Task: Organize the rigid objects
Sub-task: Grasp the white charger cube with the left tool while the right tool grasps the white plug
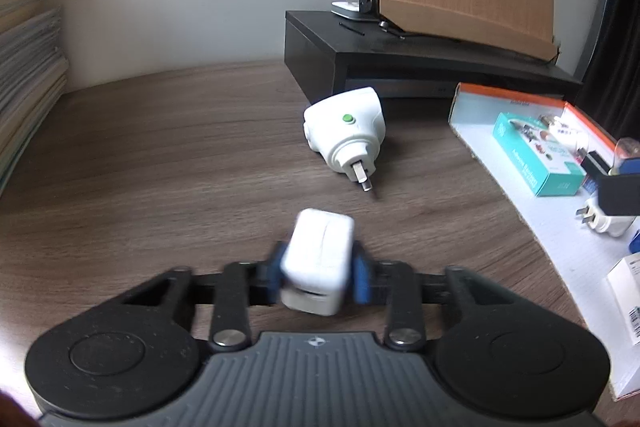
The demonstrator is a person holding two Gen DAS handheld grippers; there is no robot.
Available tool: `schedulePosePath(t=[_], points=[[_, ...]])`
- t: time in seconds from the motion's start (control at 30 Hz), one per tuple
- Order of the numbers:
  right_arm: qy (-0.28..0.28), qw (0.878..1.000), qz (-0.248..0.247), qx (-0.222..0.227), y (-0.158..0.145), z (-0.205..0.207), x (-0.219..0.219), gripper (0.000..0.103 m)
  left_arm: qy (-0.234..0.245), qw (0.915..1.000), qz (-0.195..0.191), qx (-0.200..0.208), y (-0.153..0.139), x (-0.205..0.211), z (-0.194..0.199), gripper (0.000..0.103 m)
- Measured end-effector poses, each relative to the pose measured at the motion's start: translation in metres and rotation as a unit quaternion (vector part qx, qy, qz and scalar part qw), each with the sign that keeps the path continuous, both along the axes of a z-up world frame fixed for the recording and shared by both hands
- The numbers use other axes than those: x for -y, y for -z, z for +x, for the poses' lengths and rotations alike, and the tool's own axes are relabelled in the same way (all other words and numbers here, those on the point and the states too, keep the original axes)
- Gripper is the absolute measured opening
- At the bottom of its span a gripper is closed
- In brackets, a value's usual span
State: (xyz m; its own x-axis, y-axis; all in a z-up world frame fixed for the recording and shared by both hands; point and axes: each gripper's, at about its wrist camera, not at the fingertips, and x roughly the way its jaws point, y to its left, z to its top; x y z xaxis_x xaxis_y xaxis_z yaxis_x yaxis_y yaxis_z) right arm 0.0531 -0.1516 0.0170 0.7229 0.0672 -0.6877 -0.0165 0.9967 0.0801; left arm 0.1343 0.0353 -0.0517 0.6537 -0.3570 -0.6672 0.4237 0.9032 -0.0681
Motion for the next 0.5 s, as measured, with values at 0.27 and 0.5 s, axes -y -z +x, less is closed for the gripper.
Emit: schedulePosePath(t=[0.27,0.5], points=[[-0.049,0.999,-0.001,-0.005,0.02,0.076,-0.053,0.091,-0.025,0.999,-0.037,-0.004,-0.008,-0.033,-0.004,0.029],[-0.046,0.997,-0.052,-0.016,0.051,0.135,-0.094,0.091,-0.056,0.9976,-0.041,-0.005,-0.019,-0.062,-0.008,0.029]])
